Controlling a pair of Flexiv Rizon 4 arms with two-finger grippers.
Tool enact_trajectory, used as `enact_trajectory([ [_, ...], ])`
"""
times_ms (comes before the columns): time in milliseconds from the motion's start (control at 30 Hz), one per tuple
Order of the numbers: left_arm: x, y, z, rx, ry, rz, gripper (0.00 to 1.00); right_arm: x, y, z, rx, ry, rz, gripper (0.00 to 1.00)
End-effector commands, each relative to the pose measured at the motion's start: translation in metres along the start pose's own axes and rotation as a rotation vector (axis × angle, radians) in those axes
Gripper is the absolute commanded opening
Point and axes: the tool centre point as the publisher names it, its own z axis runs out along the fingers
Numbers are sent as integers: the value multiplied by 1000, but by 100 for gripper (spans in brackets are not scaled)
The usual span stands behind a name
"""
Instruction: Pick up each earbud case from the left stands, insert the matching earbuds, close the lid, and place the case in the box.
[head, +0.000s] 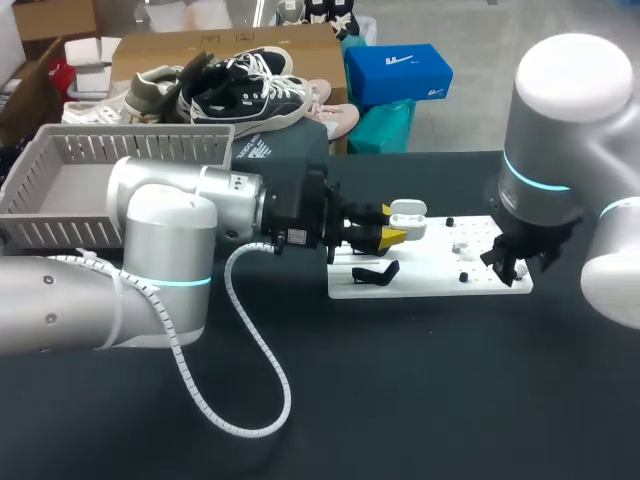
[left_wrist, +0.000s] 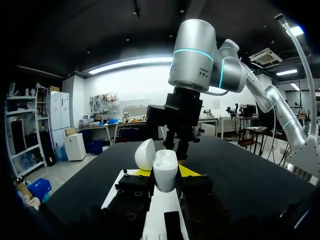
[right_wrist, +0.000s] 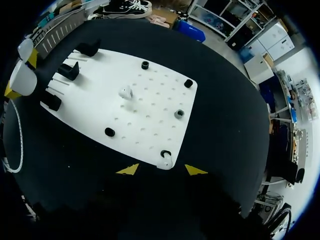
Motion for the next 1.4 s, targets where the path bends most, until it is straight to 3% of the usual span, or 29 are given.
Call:
enact_trajectory([
  [33, 0, -1, 0, -6, -1, 1, 0, -1, 0, 2, 2, 7, 4, 46],
  [1400, 0, -1, 0, -6, -1, 1, 0, -4, -3, 15, 4, 23, 6, 33],
])
